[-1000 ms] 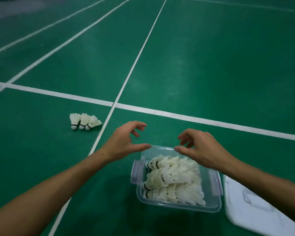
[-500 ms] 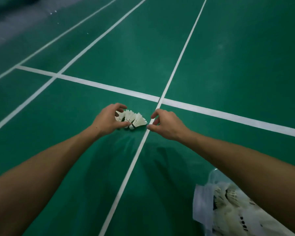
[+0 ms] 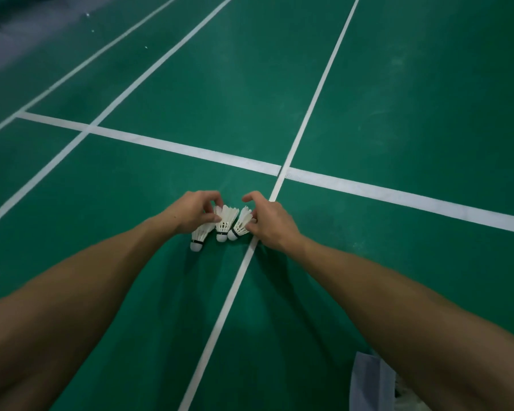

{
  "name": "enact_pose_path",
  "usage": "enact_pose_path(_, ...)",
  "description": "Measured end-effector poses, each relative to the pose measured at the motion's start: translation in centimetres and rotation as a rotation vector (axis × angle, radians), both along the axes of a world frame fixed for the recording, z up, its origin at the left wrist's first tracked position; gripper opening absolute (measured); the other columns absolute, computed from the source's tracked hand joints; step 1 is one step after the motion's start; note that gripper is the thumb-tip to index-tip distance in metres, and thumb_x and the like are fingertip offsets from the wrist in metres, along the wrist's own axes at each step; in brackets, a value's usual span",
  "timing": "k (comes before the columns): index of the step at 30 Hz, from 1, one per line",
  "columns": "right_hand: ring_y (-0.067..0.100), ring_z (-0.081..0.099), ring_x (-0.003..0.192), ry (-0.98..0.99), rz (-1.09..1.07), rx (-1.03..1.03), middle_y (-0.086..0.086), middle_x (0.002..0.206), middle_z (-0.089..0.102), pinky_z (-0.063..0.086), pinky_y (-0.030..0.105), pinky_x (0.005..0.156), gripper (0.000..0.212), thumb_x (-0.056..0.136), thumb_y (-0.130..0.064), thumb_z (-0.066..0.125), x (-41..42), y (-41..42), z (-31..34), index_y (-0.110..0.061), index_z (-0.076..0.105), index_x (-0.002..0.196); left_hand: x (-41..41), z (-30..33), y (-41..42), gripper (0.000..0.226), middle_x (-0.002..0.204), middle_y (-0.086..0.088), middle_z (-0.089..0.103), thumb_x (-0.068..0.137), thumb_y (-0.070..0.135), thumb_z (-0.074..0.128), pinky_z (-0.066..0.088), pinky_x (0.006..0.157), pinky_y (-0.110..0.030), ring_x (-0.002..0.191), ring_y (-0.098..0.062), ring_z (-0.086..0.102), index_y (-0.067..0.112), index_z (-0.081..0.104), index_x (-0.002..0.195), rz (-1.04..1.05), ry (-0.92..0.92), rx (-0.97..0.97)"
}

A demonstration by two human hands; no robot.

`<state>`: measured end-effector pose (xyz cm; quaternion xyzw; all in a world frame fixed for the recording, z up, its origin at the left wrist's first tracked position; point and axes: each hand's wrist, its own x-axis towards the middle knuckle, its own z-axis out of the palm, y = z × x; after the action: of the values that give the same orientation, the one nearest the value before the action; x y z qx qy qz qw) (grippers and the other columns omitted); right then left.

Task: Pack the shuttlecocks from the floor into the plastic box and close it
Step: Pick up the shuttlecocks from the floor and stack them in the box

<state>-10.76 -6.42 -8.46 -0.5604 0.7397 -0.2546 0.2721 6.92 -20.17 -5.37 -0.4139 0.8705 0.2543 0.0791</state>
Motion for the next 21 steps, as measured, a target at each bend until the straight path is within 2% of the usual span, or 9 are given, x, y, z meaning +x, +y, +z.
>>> enact_pose_path(3,0.022,0.069,0.095,-0.019,0.012,-0.040,0.004,0.114,0.073,0.060,0.046,0.085,0.055,0.095,-0.015,0.072,-0.9,2.7,0.7,-0.028,0.047,0.142,0.8,0.6,1.8,0.019,0.082,0.008,0.073,0.088,0.023,0.083,0.051,0.072,-0.030,0.076,-0.011,0.069,0.027,0.064,0.089,0.029,0.079,-0.010)
enact_pose_path(6,0.019,0.069,0.090,-0.050,0.004,-0.088,0.005,0.113,0.074,0.061,0.043,0.086,0.054,0.094,-0.014,0.075,-1.9,6.0,2.7,-0.026,0.050,0.141,0.6,2.4,4.5,0.016,0.076,0.006,0.070,0.086,0.024,0.085,0.045,0.064,-0.026,0.067,-0.009,0.062,0.026,0.069,0.085,0.044,0.180,-0.007)
enact_pose_path(10,0.017,0.069,0.081,-0.076,-0.013,-0.165,-0.012,0.089,0.069,0.060,0.049,0.081,0.051,0.090,-0.016,0.078,-3.1,11.5,6.2,-0.023,0.055,0.135,-1.2,6.5,8.9,0.012,0.076,0.001,0.071,0.086,0.031,0.084,0.049,0.063,-0.033,0.067,-0.016,0.061,0.025,0.074,0.087,-0.050,0.275,-0.019)
enact_pose_path(12,0.014,0.067,0.076,-0.061,-0.010,-0.197,-0.015,0.081,0.064,0.059,0.049,0.078,0.050,0.089,-0.016,0.078,-3.9,14.6,8.3,-0.022,0.057,0.134,-2.3,8.9,11.3,0.012,0.076,0.003,0.072,0.087,0.032,0.083,0.049,0.061,-0.029,0.066,-0.012,0.061,0.023,0.076,0.090,-0.105,0.333,-0.027)
enact_pose_path(15,0.010,0.065,0.072,-0.038,-0.018,-0.228,-0.009,0.085,0.064,0.059,0.045,0.076,0.051,0.087,-0.015,0.079,-5.1,19.6,11.6,-0.020,0.059,0.133,-3.9,12.4,15.5,0.012,0.071,0.007,0.070,0.087,0.033,0.082,0.044,0.059,-0.019,0.060,-0.001,0.055,0.022,0.076,0.089,-0.186,0.440,-0.033)
enact_pose_path(21,0.007,0.069,0.074,-0.089,-0.112,-0.241,-0.002,0.094,0.068,0.061,0.031,0.073,0.052,0.086,-0.017,0.084,-6.2,29.8,16.7,-0.026,0.059,0.130,-5.9,15.8,24.2,0.016,0.074,0.008,0.070,0.088,0.034,0.080,0.046,0.059,-0.019,0.063,-0.001,0.056,0.019,0.078,0.092,-0.281,0.567,-0.025)
